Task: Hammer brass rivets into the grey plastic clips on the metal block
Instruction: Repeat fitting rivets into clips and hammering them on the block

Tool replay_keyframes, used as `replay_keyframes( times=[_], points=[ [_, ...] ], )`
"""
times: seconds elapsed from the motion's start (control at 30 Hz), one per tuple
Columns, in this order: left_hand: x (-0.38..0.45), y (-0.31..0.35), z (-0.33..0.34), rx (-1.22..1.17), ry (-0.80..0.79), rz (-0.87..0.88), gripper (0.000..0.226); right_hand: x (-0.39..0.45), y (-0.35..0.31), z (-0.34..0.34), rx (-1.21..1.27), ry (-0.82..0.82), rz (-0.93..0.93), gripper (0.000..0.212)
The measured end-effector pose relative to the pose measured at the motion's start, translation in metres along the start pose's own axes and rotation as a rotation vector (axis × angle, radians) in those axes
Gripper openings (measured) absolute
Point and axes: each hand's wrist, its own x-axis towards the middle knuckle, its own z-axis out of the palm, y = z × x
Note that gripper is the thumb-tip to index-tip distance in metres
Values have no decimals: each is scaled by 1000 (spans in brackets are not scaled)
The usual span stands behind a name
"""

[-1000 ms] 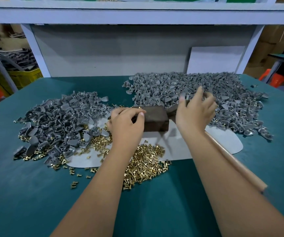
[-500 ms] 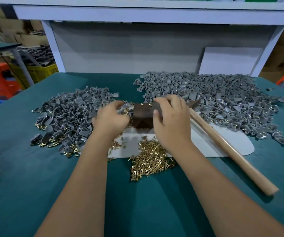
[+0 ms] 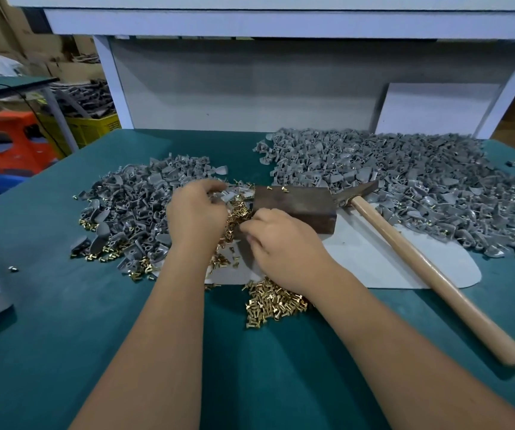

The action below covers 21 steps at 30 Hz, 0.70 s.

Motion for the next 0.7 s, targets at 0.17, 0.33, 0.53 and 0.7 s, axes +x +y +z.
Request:
replay_keyframes(
  times=[0.17,0.33,0.53,0.7],
  points=[
    [1,-2,-4,195,-64,-166,35,4,-17,4,81,-98,-60,25],
    [1,2,2,113,-109,-152,31,6,-15,2,66,-127,-52,21],
    [-3,7,11,-211,-167,36,34,5,-10,-5,100,-113,63,23],
    [0,5,7,-496,59,-22,39,6,0,-9,-20,-107,198,20]
  ],
)
